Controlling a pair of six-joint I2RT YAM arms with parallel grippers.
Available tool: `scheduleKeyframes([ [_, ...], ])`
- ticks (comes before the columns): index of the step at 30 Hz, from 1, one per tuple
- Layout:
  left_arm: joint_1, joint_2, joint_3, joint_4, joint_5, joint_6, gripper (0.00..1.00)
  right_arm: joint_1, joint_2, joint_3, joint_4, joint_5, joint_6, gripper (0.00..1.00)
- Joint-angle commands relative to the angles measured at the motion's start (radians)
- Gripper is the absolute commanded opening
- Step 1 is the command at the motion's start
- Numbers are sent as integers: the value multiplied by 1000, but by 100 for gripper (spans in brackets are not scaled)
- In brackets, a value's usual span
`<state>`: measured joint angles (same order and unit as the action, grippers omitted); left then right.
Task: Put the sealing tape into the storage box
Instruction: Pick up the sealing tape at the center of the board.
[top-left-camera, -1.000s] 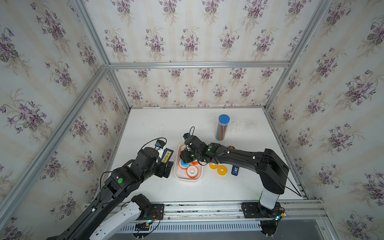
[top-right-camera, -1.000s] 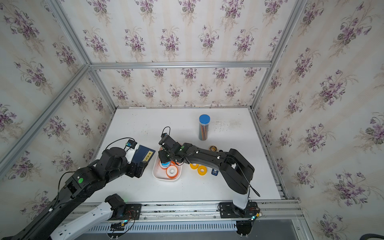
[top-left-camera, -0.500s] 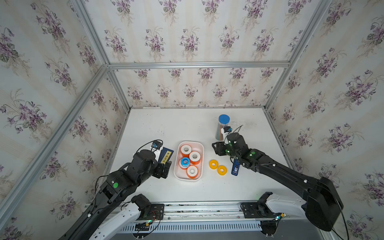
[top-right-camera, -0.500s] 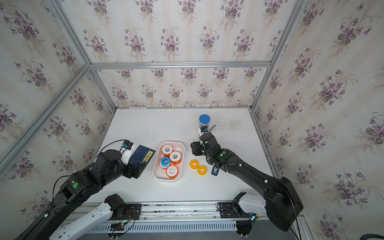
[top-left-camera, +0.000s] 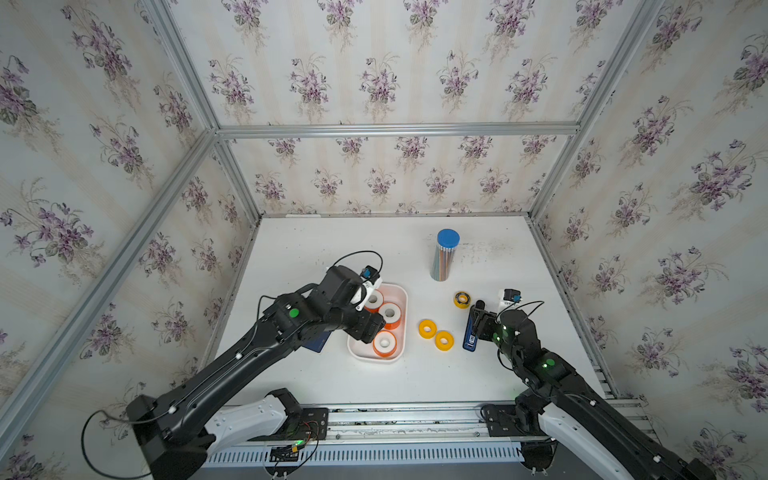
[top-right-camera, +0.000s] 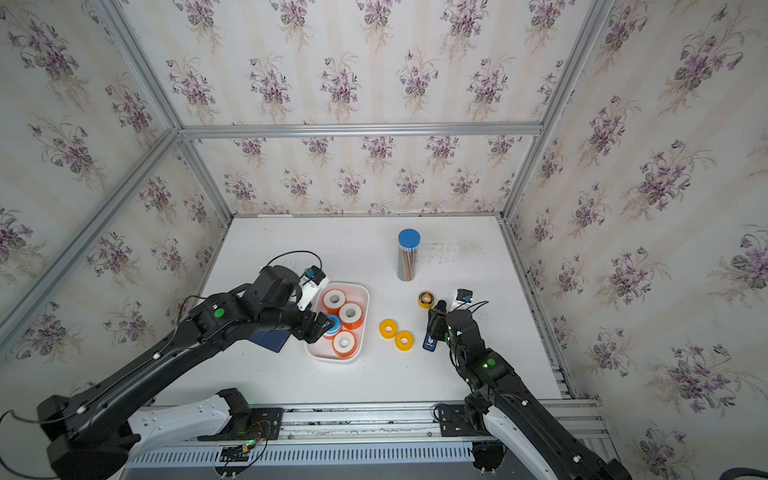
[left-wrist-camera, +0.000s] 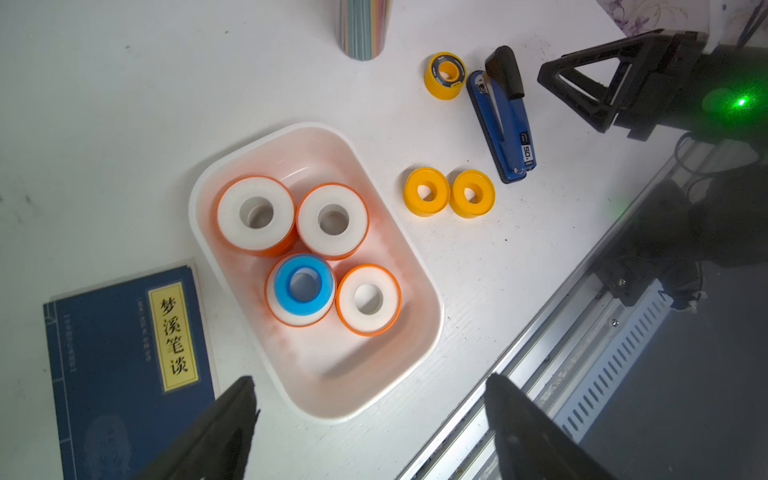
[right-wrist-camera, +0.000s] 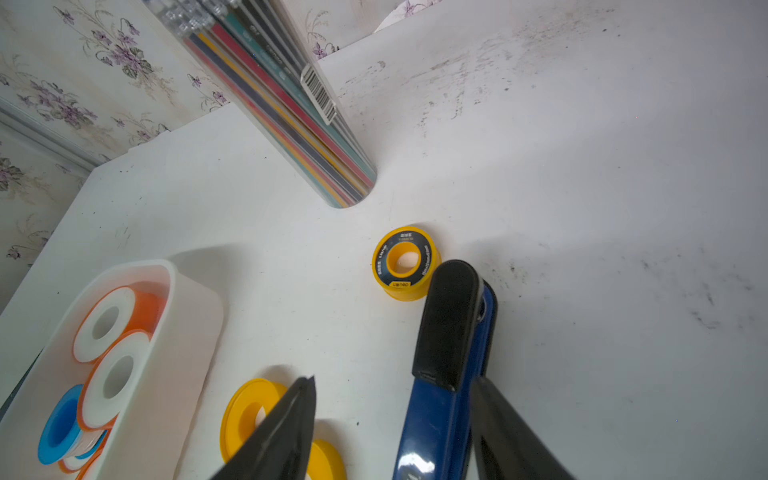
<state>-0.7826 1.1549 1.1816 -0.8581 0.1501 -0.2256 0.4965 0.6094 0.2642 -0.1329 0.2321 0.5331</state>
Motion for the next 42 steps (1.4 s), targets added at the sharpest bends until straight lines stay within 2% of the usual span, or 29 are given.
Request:
scheduleKeyframes([
  [1,-62,158,122,-16,-12,64,85,-1,-56,-40,7,55,64,63],
  [3,-108,293,236,-82,-51,100,85,-1,-74,-44,2,56,64,63],
  [9,-162,620,525,-258,-35,251,84,-1,-68,-46,-4,59,74,63],
  [13,-171,757,622,-313,-1,393,85,-1,-101,-58,-2,57,73,64],
  [19,-172,946,764,-349,-55,436,82,-1,-109,-64,12,33,62,64],
  [24,-173,1024,795,-325,-16,468,81,-1,-109,-64,15,29,58,64],
  [31,-199,1106,803,-317,-70,515,82,-1,-109,-63,15,33,62,64],
  [42,-201,1148,772,-261,-121,522,81,-1,-110,-66,16,30,60,64],
])
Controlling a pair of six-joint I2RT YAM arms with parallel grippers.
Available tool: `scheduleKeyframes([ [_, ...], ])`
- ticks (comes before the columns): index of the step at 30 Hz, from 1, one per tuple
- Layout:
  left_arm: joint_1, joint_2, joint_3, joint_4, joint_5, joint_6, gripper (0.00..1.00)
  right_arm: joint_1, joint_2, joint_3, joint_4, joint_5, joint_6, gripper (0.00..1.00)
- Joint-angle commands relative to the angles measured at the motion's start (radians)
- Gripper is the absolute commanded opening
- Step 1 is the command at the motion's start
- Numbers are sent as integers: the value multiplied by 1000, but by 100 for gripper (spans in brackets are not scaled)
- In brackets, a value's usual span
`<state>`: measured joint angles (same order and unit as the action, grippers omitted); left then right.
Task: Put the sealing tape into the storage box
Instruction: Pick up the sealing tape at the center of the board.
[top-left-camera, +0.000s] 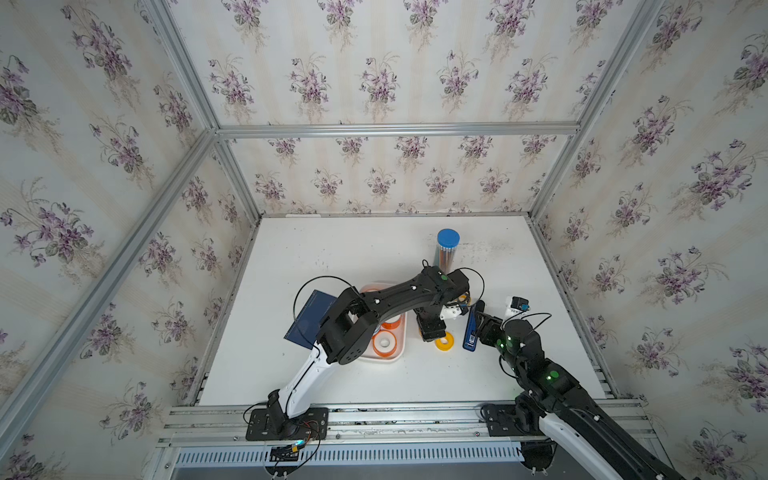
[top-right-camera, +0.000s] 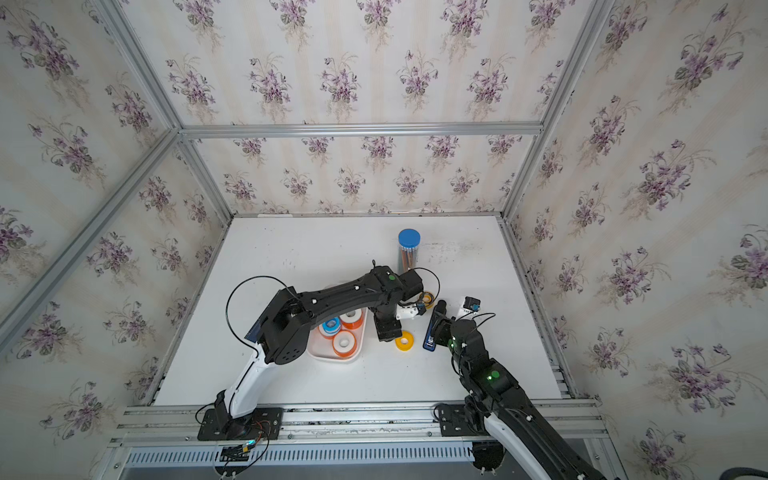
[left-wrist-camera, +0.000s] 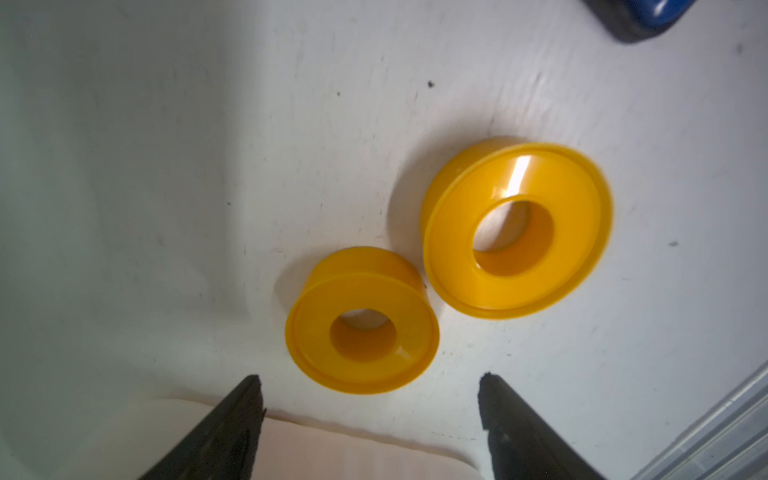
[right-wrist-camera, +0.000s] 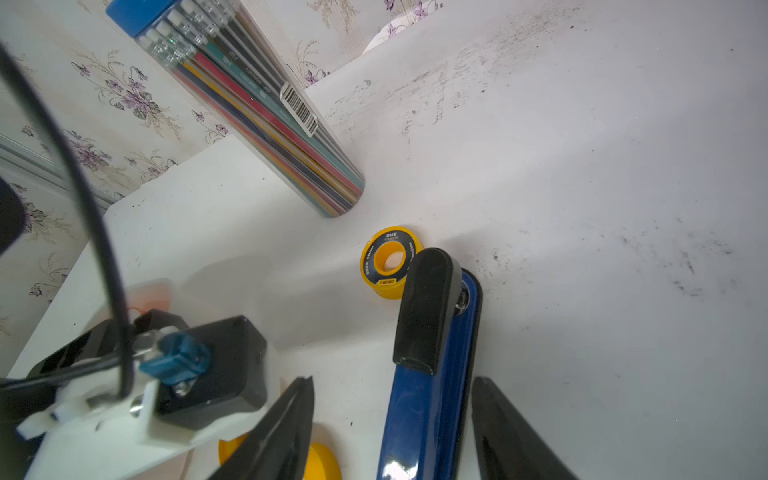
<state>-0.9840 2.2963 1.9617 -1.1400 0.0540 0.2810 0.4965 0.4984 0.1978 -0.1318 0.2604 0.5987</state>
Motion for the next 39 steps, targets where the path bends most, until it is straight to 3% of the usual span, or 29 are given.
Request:
scheduleKeyframes([
  [1,-1,6,-16,30,-26,17,81,-1,0,0,13,4,-5,64],
  [19,-3,11,-61,121,-18,30,74,-1,-2,0,14,1,-6,65],
  [26,-2,12,-68,116,-47,22,63,-1,-1,-1,16,-3,-8,65],
  [39,-2,-109,-55,74,-61,-24,58,-1,-1,-1,20,-10,-11,65],
])
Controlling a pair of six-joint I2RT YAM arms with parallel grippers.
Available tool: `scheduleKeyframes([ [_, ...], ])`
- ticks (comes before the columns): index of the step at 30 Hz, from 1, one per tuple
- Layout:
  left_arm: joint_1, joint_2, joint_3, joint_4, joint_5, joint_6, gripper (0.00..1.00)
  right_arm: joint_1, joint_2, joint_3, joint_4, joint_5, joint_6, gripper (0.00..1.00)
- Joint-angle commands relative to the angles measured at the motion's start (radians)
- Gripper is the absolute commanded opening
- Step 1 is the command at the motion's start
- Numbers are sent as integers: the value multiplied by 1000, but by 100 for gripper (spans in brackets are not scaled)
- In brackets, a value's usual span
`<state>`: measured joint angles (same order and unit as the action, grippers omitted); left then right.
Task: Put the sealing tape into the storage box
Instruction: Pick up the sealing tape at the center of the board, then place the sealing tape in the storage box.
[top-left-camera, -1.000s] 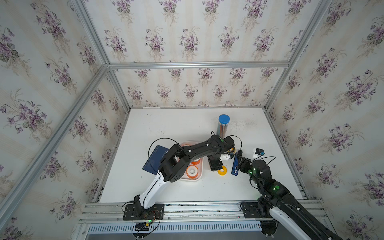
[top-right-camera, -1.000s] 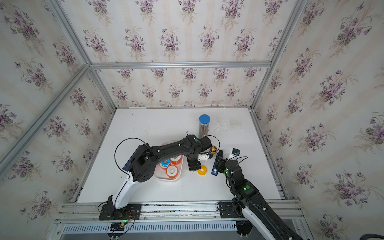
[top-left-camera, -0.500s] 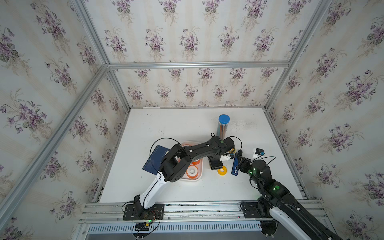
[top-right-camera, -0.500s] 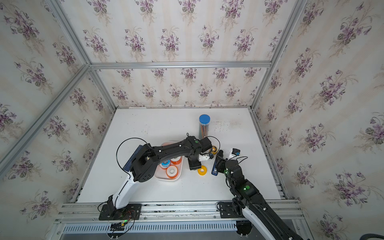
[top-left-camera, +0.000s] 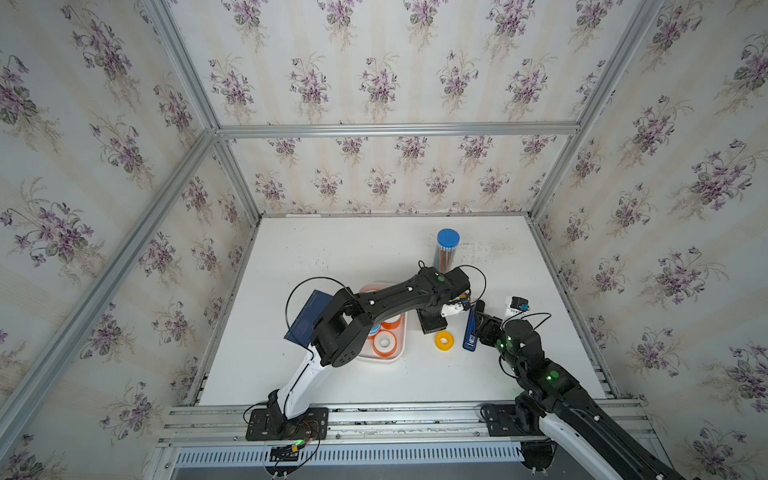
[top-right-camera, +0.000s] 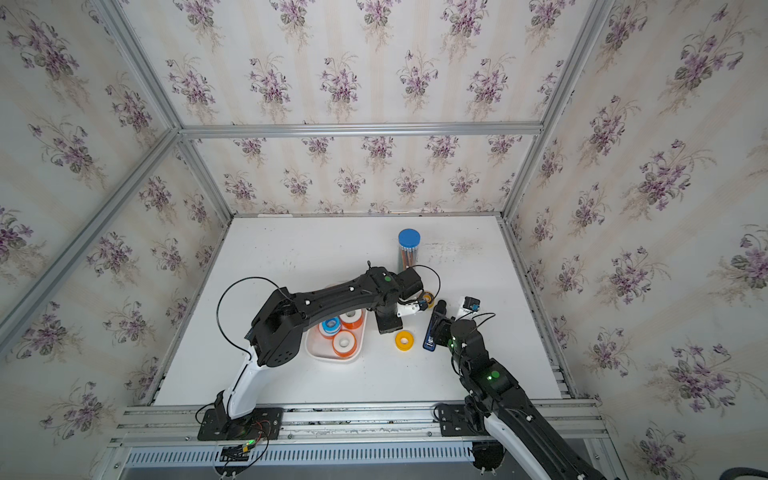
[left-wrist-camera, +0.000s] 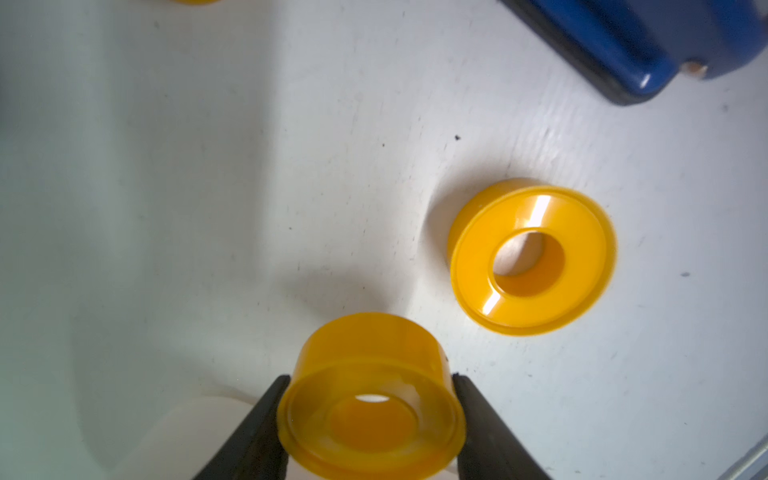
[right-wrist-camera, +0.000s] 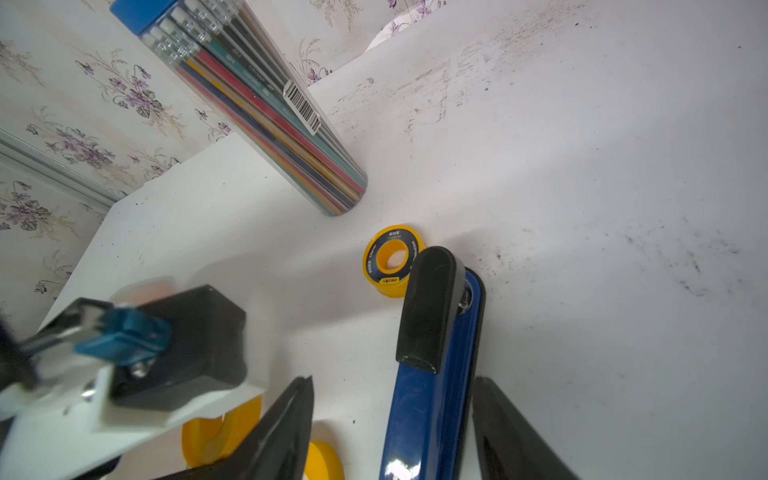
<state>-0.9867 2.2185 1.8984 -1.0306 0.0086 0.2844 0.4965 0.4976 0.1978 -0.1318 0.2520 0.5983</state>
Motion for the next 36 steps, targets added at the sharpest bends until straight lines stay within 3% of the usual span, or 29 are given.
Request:
scheduleKeyframes([
  [1,0,-47,7,-44,-23,-36,58,-1,0,-1,20,-2,-11,65],
  [10,2,-295,-183,-66,-39,-127,58,-1,3,-1,27,-8,-13,65],
  [20,22,-560,-523,36,-24,-246,59,-1,3,-2,28,-15,-15,65],
  [26,51,-579,-637,106,15,-269,59,-1,11,-2,32,-17,-16,65],
  [36,74,-532,-689,158,54,-272,60,0,13,-1,34,-18,-17,65],
])
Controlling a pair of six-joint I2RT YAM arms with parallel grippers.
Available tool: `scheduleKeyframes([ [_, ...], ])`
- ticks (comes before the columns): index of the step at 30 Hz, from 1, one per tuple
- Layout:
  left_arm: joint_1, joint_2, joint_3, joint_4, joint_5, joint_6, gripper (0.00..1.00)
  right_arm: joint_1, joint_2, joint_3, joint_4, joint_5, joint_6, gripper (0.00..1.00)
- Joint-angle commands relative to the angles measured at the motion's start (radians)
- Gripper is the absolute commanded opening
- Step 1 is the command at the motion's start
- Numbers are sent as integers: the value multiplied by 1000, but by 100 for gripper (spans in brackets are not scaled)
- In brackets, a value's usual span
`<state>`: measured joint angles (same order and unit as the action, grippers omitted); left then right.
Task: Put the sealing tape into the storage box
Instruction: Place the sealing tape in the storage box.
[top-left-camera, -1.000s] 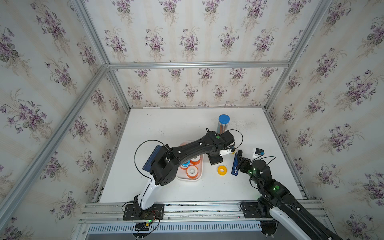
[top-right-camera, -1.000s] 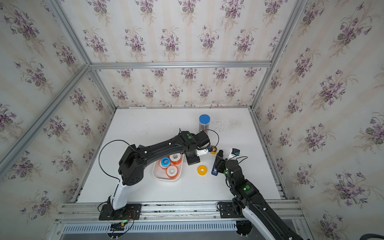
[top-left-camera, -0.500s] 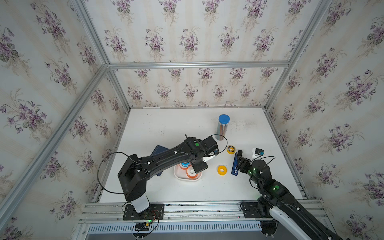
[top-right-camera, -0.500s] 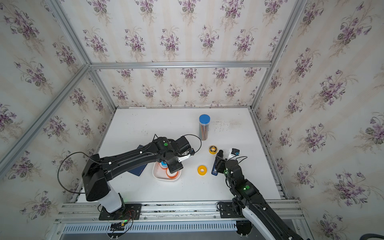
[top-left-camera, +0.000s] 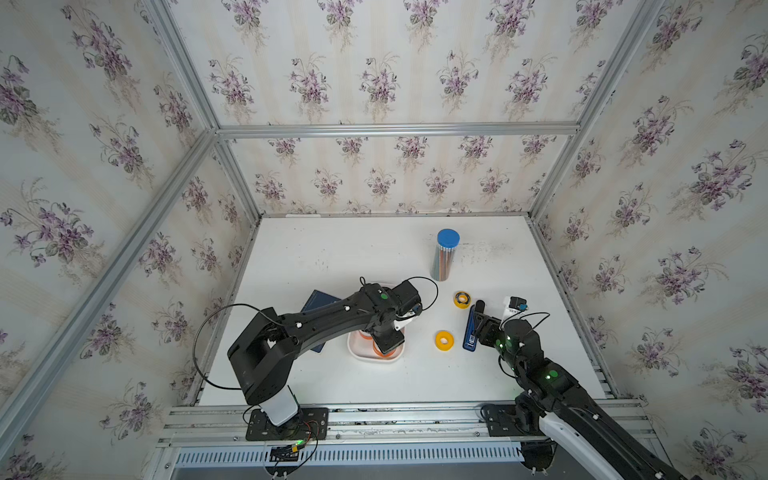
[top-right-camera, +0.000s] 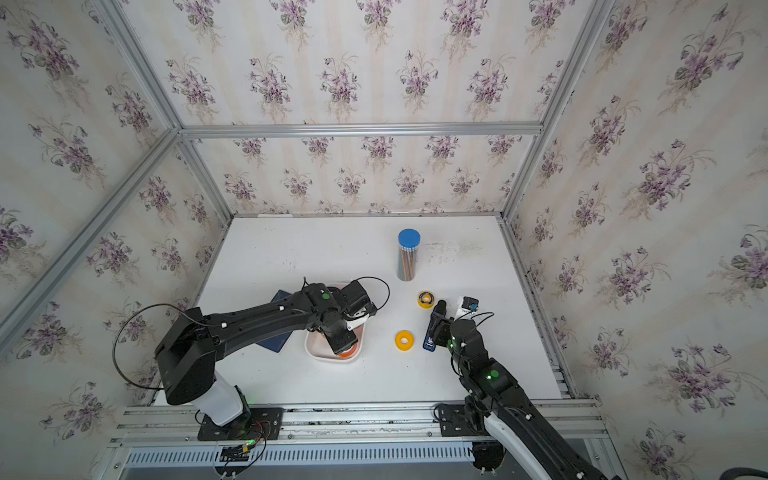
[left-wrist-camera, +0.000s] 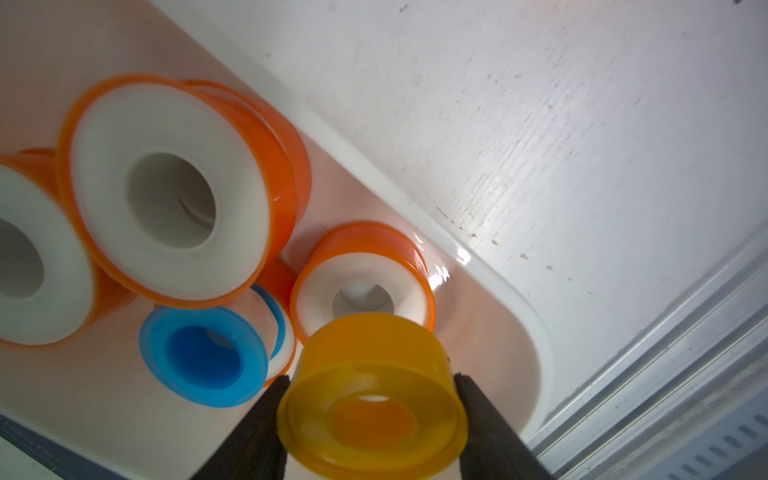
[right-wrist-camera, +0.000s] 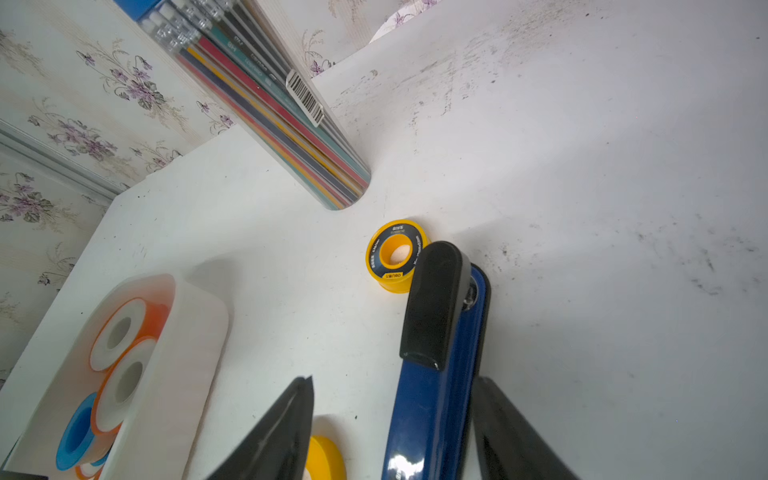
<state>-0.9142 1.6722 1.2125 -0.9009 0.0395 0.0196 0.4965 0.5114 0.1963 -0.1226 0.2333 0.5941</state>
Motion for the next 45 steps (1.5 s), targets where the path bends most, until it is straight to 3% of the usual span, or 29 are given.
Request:
scheduleKeyframes([
  [1,1,23,-5,30,26,-8,60,-1,-1,0,25,1,-14,65],
  [14,18,67,-26,46,9,-9,62,-1,6,0,28,0,-16,65],
  [45,17,-1,-9,10,-42,-50,64,-1,2,0,26,-5,-17,65],
])
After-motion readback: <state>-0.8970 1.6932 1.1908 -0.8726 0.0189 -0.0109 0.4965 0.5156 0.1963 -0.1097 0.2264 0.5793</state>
